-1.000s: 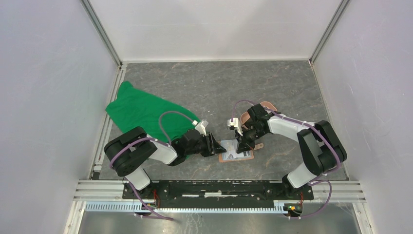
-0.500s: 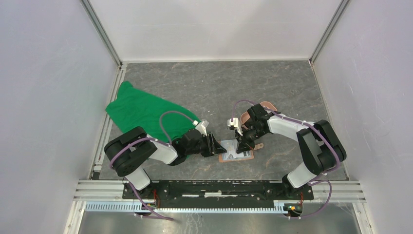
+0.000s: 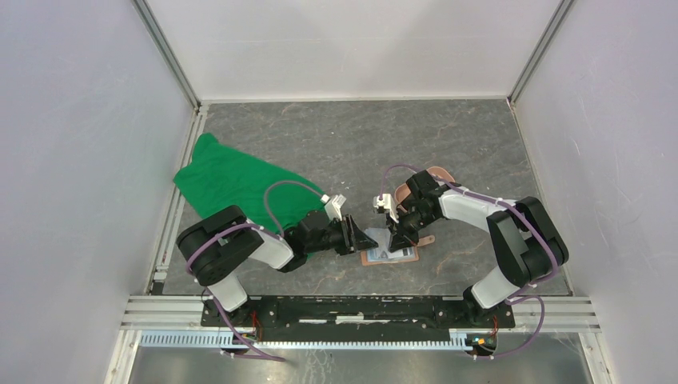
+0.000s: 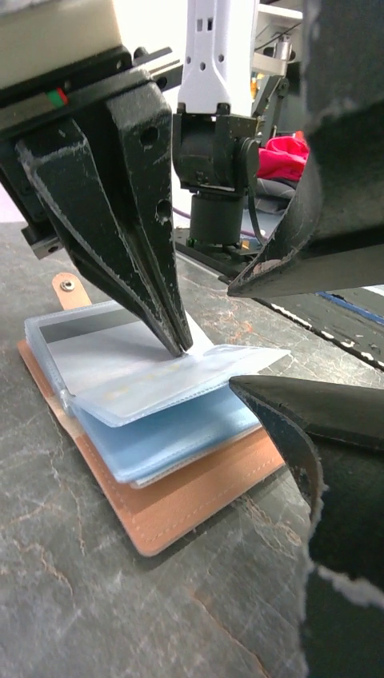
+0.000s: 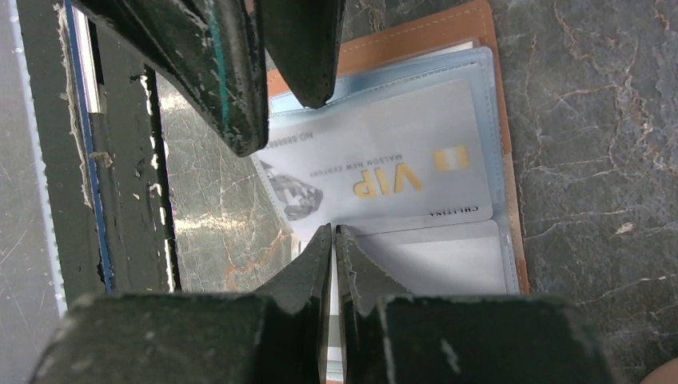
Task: Put the credit cards into the card holder
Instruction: Insert the credit card into the card holder.
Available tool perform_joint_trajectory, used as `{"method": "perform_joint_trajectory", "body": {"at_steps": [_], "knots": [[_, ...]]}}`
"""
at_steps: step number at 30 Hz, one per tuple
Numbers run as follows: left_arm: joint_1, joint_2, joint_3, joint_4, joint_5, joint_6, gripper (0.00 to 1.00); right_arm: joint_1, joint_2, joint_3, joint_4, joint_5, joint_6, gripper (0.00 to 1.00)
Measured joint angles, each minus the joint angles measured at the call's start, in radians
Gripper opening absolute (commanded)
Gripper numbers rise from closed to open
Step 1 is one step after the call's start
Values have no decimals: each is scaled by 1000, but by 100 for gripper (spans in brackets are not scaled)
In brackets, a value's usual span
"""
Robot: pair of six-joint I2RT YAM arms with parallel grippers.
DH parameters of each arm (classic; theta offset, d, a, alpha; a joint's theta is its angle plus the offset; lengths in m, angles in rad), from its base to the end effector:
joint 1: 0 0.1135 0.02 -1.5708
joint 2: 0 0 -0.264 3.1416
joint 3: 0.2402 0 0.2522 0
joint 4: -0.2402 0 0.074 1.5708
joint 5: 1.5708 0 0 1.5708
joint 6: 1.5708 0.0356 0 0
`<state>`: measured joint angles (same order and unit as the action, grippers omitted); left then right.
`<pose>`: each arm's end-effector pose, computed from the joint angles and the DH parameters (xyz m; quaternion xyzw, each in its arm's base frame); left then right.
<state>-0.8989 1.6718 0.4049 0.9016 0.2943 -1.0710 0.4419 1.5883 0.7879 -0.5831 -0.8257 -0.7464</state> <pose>0.1650 -0.2241 0.1218 0.0128 0.8190 -0.5341 0.2094 0.2207 0.1334 0.1470 -0.5416 0.7347 0.3818 0.1453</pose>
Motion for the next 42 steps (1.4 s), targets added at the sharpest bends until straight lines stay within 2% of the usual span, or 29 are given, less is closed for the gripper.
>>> {"method": "perform_joint_trajectory", "body": {"at_steps": [11, 18, 25, 42], "knots": [[-2, 11, 1, 107, 32, -32, 48, -39, -17, 0, -35, -13, -29, 15], [-2, 87, 40, 155, 59, -39, 48, -90, -45, 0, -65, -12, -48, 17], [-2, 119, 105, 167, 84, -51, 49, -155, -83, 1, -70, -16, -52, 21], [-28, 212, 256, 153, 112, -51, 52, -262, -116, 0, -39, -7, 18, 21]]}}
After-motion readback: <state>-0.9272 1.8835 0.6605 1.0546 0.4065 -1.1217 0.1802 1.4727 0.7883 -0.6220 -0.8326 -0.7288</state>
